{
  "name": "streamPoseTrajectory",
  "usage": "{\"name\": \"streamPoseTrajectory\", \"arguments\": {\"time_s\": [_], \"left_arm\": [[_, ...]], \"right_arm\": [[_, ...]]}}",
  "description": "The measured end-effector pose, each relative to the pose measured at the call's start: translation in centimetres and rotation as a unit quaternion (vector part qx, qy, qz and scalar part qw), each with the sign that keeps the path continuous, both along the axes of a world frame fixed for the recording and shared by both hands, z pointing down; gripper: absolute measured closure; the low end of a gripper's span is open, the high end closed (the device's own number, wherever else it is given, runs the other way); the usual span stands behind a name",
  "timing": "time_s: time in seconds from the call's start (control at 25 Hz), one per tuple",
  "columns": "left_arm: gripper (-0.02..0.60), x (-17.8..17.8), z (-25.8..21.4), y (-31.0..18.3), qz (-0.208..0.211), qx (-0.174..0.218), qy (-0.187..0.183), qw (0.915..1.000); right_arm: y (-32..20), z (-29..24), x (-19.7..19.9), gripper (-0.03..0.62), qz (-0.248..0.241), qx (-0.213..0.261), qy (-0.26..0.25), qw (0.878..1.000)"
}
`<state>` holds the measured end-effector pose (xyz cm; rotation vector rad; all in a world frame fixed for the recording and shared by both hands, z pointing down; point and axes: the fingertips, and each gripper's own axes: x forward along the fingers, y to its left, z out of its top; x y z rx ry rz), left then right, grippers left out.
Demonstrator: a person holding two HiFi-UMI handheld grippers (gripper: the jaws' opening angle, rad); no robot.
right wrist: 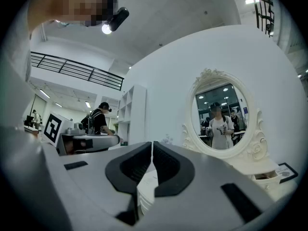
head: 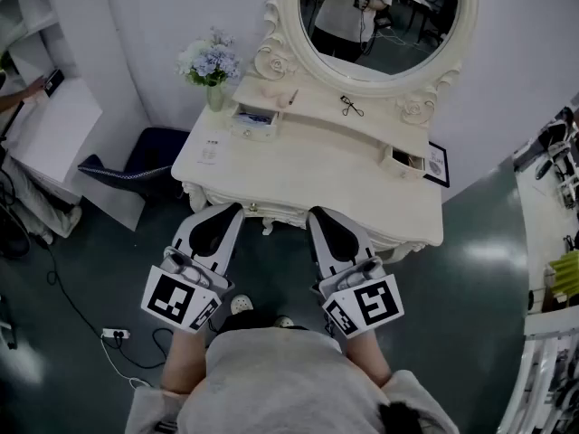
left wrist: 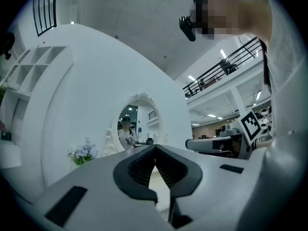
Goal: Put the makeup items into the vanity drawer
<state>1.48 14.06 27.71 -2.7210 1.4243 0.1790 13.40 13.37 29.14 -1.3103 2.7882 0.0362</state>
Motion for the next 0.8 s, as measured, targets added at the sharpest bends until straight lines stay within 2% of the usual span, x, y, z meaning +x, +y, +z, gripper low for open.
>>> {"name": "streamPoseTrajectory", "arguments": {"time_s": [0.48, 0.8], "left_arm": [[0.568, -1.6, -0.2, -0.8, 0.008, 0.002, 0.0, 1.0], [0.568, -3.6, -0.1, -2.5, 0.016, 0.003, -0.002, 0.9999]], "right_arm": [[-0.6, -0.3, -1.7, 0.568, 0.006, 0.005, 0.003, 1.0], [-2.4, -0.2, -3.1, 0.568, 0.024, 0.001, -0.018, 1.0]]}}
